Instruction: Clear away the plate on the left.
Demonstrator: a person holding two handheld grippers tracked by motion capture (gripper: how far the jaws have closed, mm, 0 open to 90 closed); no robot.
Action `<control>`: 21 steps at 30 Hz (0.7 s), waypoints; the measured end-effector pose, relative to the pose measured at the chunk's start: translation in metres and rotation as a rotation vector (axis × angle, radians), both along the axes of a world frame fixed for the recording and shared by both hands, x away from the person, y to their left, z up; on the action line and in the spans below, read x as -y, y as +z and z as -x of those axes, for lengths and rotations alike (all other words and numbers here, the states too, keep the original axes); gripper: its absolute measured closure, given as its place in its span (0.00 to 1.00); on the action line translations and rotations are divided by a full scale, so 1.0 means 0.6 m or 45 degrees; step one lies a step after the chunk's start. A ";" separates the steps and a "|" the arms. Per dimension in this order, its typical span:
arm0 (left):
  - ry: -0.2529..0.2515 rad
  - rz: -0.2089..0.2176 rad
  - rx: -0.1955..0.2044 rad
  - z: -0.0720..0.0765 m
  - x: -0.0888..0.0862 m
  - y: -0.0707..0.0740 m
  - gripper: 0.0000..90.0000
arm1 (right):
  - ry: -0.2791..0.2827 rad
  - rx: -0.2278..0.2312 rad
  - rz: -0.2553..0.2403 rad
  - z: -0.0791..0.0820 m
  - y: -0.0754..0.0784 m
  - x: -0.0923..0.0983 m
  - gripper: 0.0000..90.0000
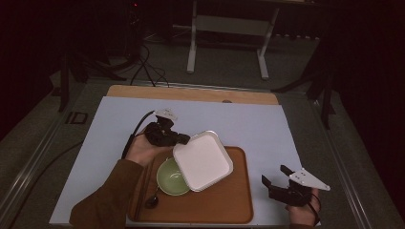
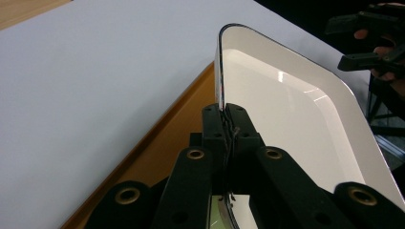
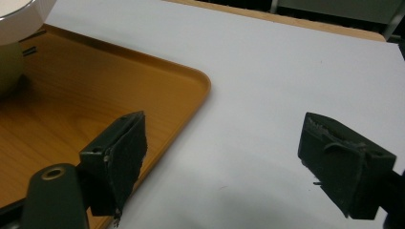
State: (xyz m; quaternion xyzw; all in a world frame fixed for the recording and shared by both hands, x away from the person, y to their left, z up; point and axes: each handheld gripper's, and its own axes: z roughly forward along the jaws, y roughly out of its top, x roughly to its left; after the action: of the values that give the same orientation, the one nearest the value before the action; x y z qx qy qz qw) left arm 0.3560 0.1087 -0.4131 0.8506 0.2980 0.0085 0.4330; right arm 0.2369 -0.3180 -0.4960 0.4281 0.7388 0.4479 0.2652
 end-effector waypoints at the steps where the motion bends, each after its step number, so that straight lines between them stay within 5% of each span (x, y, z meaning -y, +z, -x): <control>1: -0.022 0.005 0.009 -0.001 0.004 -0.001 0.99 | 0.000 -0.002 0.000 0.000 0.000 -0.001 0.19; 7: -0.087 0.026 0.032 0.000 0.016 -0.003 0.98 | -0.001 0.000 0.000 0.000 0.000 -0.001 0.19; 21: -0.215 -0.061 0.032 -0.002 0.080 -0.016 0.98 | -0.006 0.005 -0.001 0.000 0.000 0.001 0.19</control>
State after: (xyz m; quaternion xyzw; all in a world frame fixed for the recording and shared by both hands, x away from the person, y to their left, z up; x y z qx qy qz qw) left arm 0.3571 0.0609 -0.4225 0.8826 0.2196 -0.0103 0.4155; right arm 0.2367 -0.3183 -0.4958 0.4291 0.7372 0.4483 0.2674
